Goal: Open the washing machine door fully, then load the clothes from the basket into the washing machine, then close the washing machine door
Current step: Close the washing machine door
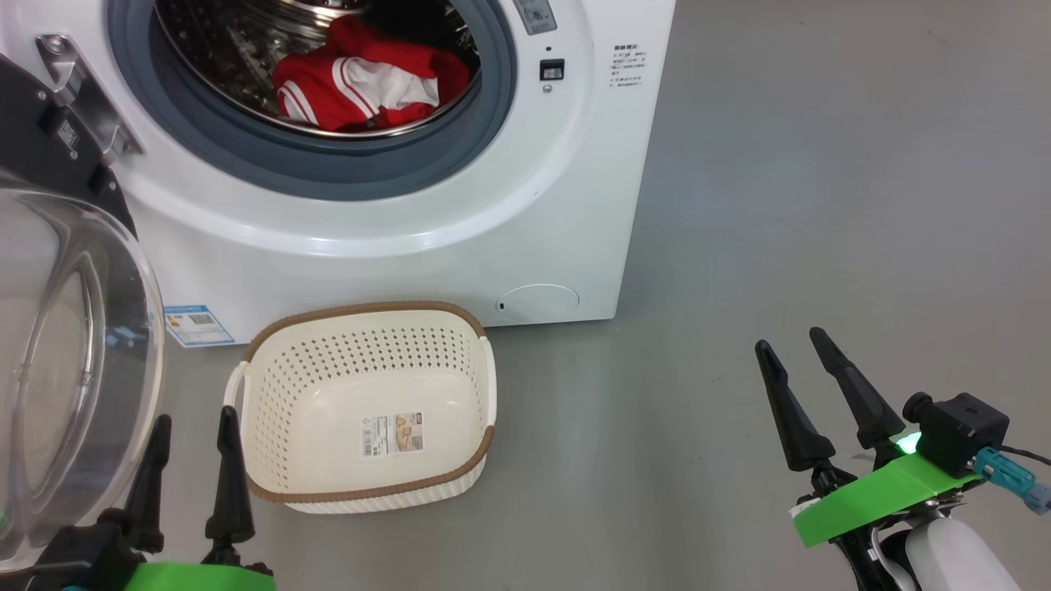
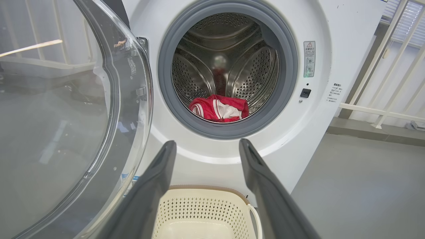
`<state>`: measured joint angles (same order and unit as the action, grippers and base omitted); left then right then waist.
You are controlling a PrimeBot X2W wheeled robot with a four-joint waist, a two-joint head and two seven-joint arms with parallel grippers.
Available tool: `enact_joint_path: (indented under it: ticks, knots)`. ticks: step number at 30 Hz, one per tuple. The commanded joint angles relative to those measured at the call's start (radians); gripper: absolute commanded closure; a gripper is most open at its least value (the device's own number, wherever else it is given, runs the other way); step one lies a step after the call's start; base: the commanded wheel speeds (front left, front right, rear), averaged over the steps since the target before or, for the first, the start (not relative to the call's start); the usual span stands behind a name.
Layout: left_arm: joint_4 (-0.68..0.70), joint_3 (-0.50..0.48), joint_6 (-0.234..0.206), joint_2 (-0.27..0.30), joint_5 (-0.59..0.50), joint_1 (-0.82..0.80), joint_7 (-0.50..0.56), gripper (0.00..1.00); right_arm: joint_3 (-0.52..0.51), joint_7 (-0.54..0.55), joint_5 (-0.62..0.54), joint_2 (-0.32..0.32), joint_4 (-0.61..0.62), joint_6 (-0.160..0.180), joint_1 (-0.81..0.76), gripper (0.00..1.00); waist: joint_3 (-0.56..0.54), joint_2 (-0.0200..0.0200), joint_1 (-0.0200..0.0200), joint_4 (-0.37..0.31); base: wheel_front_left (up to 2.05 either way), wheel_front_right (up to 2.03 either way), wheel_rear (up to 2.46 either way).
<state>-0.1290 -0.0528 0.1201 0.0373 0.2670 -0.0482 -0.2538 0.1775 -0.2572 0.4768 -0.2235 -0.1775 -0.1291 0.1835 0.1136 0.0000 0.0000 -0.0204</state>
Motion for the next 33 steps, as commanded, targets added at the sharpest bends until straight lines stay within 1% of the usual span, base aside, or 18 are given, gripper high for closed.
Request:
enact_joint_path:
  ticks: [1,19,26,33]
  knots:
    - [0.025,-0.03,0.001,0.013,-0.002,-0.018,-0.008,0.0,0.016,-0.005,-0.006,-0.007,0.027,-0.002,0.0,0.0,0.0,0.0,0.0,0.0,0.0,0.0,0.0]
    - [0.01,-0.03,0.0,0.013,-0.006,-0.024,-0.008,0.0,0.012,-0.005,-0.006,-0.002,0.022,-0.002,-0.002,0.0,-0.012,0.0,0.0,0.015,0.0,0.0,0.0]
    - [0.006,-0.027,-0.004,0.013,-0.013,-0.018,-0.008,0.0,0.012,-0.005,-0.006,-0.003,0.022,-0.002,-0.008,0.0,-0.025,0.0,0.0,0.053,0.0,0.0,0.0]
    - [0.011,-0.029,-0.01,0.013,-0.019,-0.014,-0.008,0.0,0.014,-0.005,-0.004,-0.006,0.024,-0.002,-0.008,0.0,-0.02,0.0,0.0,0.117,0.0,0.0,0.0]
